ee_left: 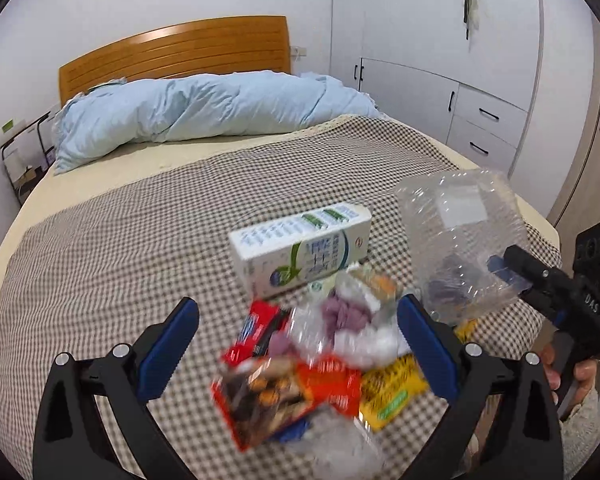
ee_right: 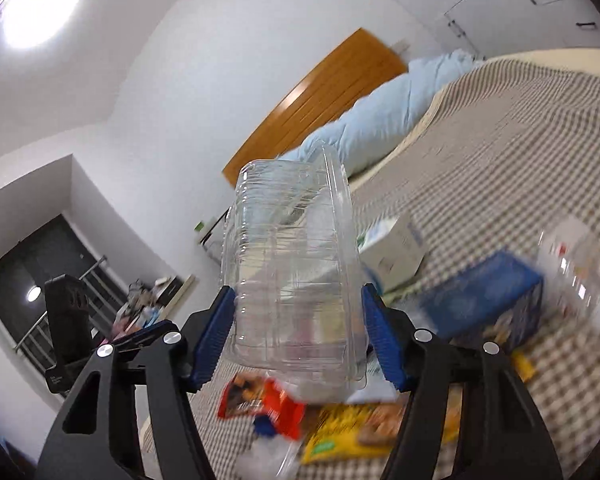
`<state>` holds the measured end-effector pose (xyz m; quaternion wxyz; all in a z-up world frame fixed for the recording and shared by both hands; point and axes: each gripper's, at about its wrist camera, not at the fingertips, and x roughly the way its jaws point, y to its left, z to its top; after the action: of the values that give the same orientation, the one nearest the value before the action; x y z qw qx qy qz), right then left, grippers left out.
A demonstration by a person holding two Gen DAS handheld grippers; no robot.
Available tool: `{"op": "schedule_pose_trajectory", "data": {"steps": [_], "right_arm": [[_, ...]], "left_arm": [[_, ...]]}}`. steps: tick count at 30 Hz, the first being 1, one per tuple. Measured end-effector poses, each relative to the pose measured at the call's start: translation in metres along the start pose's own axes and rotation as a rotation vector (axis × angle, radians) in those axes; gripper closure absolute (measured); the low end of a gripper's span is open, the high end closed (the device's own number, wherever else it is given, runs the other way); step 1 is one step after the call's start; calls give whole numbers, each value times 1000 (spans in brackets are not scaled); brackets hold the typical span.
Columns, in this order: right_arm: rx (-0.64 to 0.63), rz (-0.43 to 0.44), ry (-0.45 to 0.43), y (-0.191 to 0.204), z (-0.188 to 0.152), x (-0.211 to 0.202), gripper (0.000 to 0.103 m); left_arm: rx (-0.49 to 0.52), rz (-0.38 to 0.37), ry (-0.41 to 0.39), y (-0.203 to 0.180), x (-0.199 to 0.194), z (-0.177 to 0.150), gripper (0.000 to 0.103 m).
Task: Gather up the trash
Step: 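Grasp the white milk carton with the left gripper while right holds clamshell box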
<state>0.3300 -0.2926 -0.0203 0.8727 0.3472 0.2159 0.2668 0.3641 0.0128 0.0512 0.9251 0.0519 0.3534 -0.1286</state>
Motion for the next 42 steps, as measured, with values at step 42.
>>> {"op": "schedule_pose_trajectory", "data": {"steps": [42], "right_arm": [[-124,-516,-228,-55,53,10,41]], "left_arm": [[633,-172,564,-32,280,66,8]]}}
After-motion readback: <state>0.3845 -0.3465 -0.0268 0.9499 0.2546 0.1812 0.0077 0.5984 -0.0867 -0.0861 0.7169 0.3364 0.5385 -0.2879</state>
